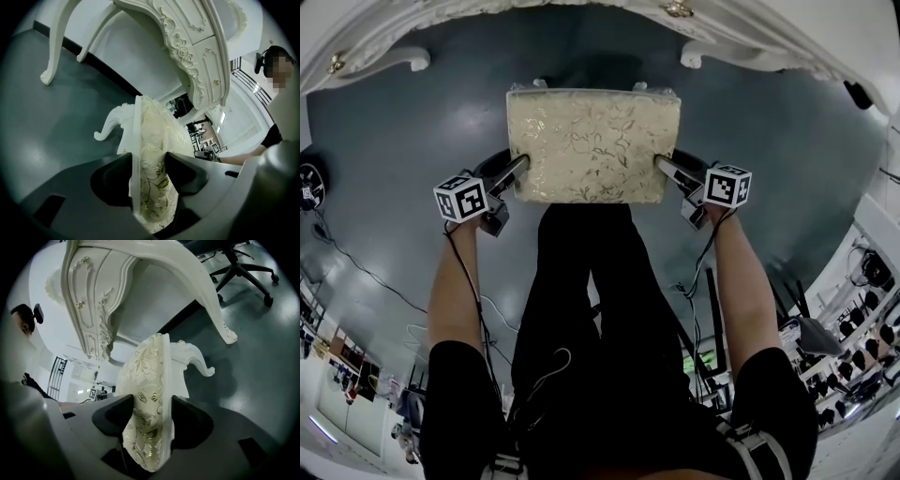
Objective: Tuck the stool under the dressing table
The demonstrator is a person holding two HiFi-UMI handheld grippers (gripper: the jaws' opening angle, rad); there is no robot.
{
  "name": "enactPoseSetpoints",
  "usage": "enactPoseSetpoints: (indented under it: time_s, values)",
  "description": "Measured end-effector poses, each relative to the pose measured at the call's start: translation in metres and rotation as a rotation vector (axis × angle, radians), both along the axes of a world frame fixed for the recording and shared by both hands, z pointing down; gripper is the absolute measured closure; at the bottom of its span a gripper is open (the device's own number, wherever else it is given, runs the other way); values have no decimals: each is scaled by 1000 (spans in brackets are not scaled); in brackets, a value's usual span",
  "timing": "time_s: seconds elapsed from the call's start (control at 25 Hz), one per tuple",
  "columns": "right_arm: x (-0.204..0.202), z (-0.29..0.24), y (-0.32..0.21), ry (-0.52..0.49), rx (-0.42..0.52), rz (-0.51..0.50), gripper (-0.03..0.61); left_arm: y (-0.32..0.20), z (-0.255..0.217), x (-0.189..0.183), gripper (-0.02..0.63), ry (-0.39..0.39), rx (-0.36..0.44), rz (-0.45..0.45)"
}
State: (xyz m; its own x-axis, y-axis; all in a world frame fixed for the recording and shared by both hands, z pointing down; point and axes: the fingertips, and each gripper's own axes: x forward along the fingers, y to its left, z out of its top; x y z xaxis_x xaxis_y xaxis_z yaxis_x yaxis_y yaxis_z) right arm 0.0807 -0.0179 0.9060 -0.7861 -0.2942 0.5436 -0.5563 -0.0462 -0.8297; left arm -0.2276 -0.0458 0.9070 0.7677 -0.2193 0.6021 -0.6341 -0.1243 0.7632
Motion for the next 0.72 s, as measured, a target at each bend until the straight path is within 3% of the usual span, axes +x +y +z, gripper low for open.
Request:
enactPoseSetpoints:
  time_s: [0.12,0.24,0.4,0.72]
  values:
    - [-8,-11,8,-7,14,8,305,7,-7,-9,377,-3,18,-22]
    - [-18,-14,9,-1,20,0,306,15,-8,-18,379,-11,-21,-7]
    - [-34,-24,-1,-8,33,-1,307,11,-18,-36,380,4,-16,-60]
    - [-80,-24,-98,0,111,30,307,-89,-15,-82,380,16,44,-45]
